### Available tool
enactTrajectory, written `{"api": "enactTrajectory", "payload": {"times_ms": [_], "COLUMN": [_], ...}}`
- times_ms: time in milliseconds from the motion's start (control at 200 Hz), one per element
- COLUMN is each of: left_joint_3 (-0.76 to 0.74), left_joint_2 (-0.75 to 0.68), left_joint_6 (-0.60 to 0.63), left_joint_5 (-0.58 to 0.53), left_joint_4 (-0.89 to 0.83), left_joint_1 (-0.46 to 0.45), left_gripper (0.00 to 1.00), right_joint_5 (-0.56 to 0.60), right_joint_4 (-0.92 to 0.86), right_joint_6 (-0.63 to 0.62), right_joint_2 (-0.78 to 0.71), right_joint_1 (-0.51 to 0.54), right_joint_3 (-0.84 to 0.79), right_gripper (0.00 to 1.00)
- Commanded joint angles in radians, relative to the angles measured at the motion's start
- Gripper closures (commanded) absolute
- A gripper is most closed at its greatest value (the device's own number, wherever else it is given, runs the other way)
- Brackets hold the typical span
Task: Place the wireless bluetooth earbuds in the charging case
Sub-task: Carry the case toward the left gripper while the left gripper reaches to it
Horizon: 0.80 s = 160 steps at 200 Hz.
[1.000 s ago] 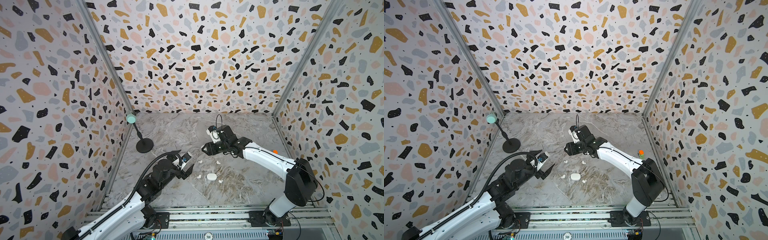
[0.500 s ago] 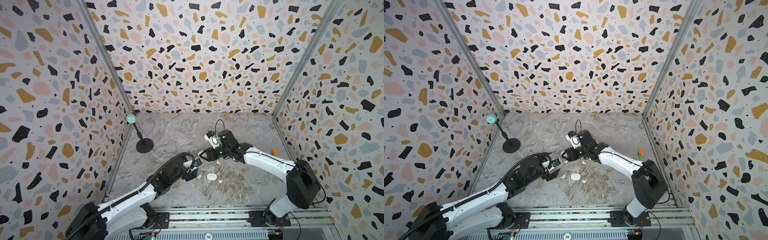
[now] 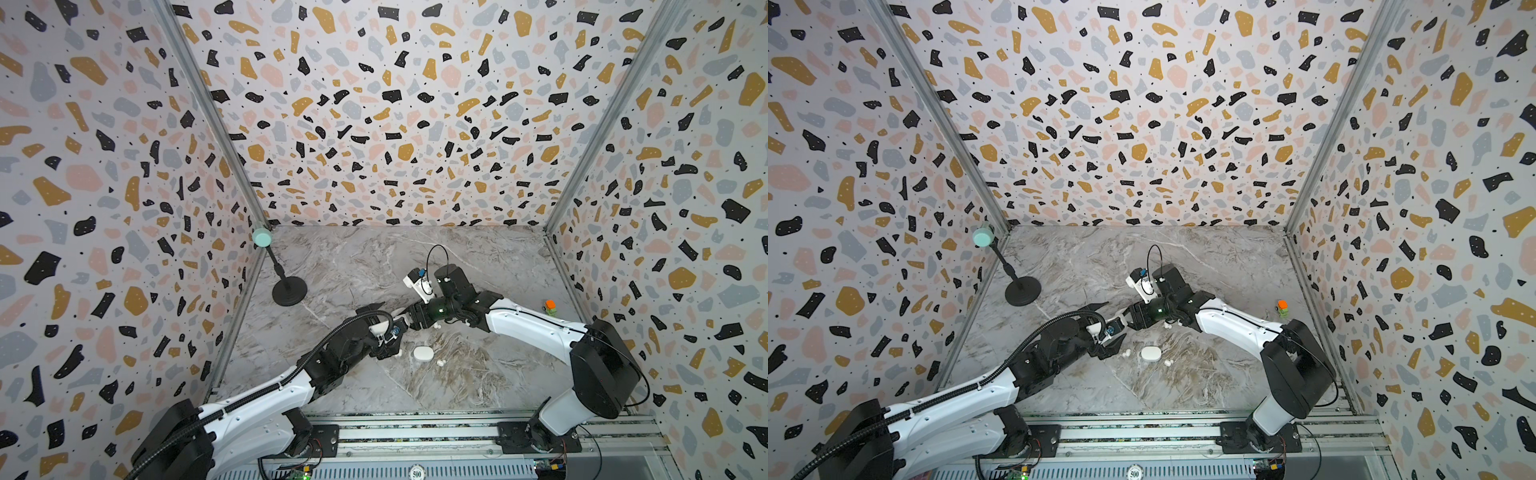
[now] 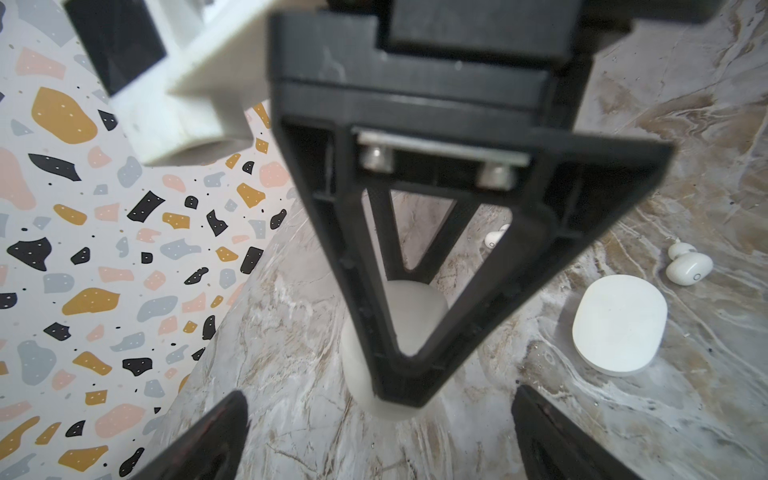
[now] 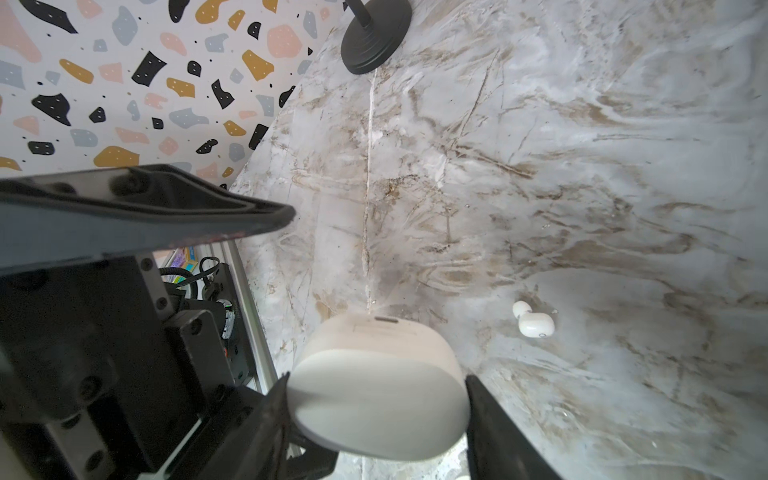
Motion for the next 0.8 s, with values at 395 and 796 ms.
{"api": "enactTrajectory", "payload": {"times_ms": [395, 796], "left_joint_3": [0.004, -0.001], "left_joint_2": [0.012, 0.001], "left_joint_6": [0.007, -0.005], "left_joint_5": [-0.036, -0.006], "left_joint_4": [0.015, -0.005], "left_joint_1": [-0.013, -0.014], "left_gripper": [0.09, 0.24], "right_joint_5": [-0.044, -0.055], "right_joint_4": [0.044, 0.054], "right_joint_6": [-0.029, -0.027], "right_joint_2": [-0.044, -0.053], "right_joint_1": [0.018, 0.018], "right_joint_3": [-0.006, -0.015], "right_gripper": [1.0, 1.0]}}
